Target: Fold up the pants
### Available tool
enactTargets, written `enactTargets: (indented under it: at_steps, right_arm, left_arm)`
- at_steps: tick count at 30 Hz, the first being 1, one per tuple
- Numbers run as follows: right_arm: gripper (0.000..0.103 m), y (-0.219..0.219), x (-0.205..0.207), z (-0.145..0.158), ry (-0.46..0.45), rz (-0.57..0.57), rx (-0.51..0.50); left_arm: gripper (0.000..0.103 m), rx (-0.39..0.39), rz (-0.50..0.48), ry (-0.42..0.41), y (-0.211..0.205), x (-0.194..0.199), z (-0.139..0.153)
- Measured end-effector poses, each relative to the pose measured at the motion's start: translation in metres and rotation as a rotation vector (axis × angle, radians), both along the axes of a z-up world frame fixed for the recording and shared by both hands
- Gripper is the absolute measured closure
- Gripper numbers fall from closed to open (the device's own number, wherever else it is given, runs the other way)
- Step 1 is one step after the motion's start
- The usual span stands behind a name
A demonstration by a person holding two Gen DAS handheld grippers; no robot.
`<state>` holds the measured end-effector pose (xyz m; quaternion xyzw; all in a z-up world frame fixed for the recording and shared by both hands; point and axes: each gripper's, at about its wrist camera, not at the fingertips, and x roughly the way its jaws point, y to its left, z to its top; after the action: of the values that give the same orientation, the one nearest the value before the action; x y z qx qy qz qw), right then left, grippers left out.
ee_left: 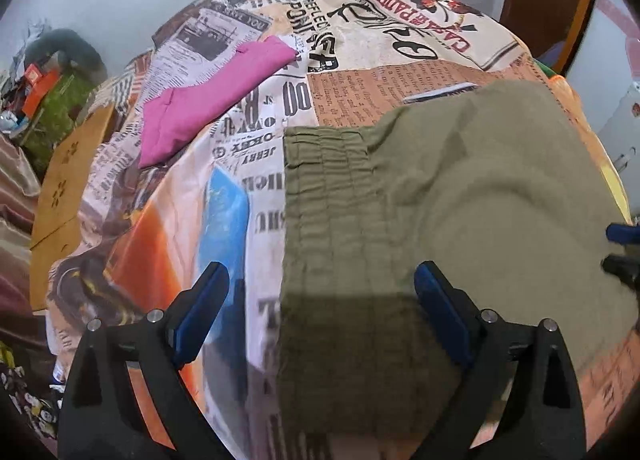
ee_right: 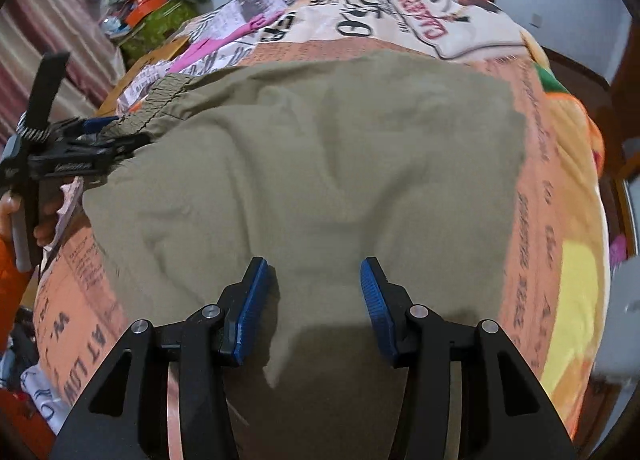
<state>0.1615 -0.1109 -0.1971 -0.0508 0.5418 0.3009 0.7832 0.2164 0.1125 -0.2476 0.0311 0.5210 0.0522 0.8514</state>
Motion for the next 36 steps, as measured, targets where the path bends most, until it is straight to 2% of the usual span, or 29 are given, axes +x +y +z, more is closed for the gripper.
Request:
enactTargets:
  at_steps: [5, 9, 16, 19, 23, 30, 34, 36]
  right_arm:
    - [0.059, -0.012, -0.016, 0.003, -0.025, -0.037, -0.051]
    - [0.059, -0.029, -0.023, 0.002, -0.003, -0.092, -0.031]
    - [0.058, -0.044, -0.035, 0.007, -0.016, -0.15, -0.017]
    - [0.058, -0.044, -0.036, 0.014, -0.034, -0.171, -0.006]
    - [0.057, -0.037, -0.038, 0.035, -0.11, -0.156, 0.017]
    - [0.056, -0.012, -0.037, 0.073, -0.237, -0.099, 0.081]
    - [0.042, 0.008, -0.039, 0.08, -0.278, -0.073, 0.128]
    - [0.042, 0.019, -0.04, 0.077, -0.301, -0.055, 0.117]
  left_arm:
    - [0.007, 0.014, 0.0, -0.017, -0.002, -0.022, 0.008]
    - [0.007, 0.005, 0.017, -0.03, 0.0, -0.032, 0.011]
    - [0.008, 0.009, 0.026, -0.029, -0.003, -0.041, 0.021]
    - [0.008, 0.015, 0.032, -0.056, -0.002, -0.047, 0.036]
    - [0.008, 0.03, 0.044, -0.116, -0.001, -0.061, 0.059]
    - [0.008, -0.089, 0.083, -0.165, 0.008, -0.079, 0.078]
    - [0.008, -0.166, 0.096, -0.142, 0.008, -0.085, 0.069]
    - [0.008, -0.206, 0.098, -0.12, 0.006, -0.087, 0.061]
